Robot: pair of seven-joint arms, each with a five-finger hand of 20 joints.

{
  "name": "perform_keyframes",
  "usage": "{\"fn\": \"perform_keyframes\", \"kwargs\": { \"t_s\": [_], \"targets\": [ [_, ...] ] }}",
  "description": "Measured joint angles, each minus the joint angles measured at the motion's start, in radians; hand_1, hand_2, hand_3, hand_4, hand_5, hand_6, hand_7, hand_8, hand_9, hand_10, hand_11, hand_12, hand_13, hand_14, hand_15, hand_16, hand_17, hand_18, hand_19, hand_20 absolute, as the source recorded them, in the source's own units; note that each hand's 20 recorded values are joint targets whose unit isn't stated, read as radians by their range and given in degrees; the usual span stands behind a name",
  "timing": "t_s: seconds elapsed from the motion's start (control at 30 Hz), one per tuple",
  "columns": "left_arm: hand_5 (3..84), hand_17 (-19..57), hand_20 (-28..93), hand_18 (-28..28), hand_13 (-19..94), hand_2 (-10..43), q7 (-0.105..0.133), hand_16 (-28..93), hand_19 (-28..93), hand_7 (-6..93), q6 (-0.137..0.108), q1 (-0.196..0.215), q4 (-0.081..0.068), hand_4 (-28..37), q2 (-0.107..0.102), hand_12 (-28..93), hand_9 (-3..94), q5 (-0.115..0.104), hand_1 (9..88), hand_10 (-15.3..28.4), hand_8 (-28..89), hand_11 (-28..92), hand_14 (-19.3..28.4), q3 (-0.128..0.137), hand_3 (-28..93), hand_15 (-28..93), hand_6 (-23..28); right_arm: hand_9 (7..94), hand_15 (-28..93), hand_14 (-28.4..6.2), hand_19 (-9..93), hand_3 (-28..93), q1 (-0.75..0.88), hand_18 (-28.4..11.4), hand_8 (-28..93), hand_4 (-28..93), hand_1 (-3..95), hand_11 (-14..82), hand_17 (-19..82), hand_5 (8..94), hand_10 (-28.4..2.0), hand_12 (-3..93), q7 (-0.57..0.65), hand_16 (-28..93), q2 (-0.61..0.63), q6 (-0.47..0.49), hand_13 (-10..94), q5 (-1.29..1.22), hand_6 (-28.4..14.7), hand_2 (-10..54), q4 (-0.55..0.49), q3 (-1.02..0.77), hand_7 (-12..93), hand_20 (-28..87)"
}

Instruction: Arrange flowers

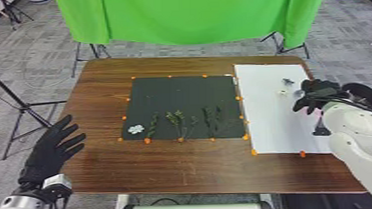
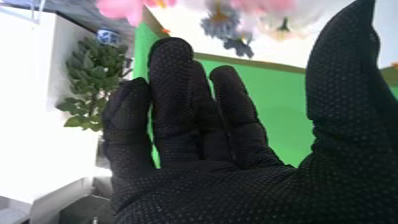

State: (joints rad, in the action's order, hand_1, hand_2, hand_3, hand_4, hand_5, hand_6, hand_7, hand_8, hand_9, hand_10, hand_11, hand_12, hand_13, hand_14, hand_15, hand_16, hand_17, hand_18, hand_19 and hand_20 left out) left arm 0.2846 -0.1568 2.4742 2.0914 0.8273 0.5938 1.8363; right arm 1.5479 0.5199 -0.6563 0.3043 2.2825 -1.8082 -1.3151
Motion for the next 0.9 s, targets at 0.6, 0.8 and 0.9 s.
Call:
{"fn": "perform_keyframes", "kwargs": {
  "t_s": [0.6,0.8,0.9],
  "targets": [
    [22.7,-9.3,10,22.4,20,-2.9,-0.001,1,43,22.0,-0.002,0.002,0.002,-24.3,0.005,17,21.0,-0.001,25.7,11.3,-11,18,16.3,-0.001,70,31,2.1,62.2,75,-5.5,88,88,0.002,-20.2,-18,-28,32.9,31.0,30,48.4,-9.0,20.0,0.005,24,0.007,-0.046,64,0.014,-0.5,-9.5,0.036,0.054,43,51],
    [22.8,-9.3,10,22.3,20,-2.8,-0.005,1,43,22.0,-0.001,-0.002,0.001,-24.4,0.006,17,21.1,0.0,25.7,11.2,-11,19,16.3,-0.002,70,31,2.1,81.5,73,-4.0,91,82,0.002,-19.7,1,-28,45.0,15.0,34,58.3,-3.8,41.6,0.028,26,0.022,-0.182,71,0.048,2.9,-9.5,0.056,0.111,51,48],
    [22.9,-9.2,10,22.4,20,-2.8,-0.007,1,43,22.0,-0.001,-0.005,0.001,-24.3,0.006,17,21.2,0.0,25.7,11.3,-11,18,16.3,-0.002,70,31,2.2,85.7,73,-3.7,92,83,0.006,-19.8,2,-28,47.6,15.9,36,64.0,-3.4,44.3,0.029,27,0.023,-0.216,74,0.06,3.8,-9.1,0.061,0.116,52,48]
  ]
}}
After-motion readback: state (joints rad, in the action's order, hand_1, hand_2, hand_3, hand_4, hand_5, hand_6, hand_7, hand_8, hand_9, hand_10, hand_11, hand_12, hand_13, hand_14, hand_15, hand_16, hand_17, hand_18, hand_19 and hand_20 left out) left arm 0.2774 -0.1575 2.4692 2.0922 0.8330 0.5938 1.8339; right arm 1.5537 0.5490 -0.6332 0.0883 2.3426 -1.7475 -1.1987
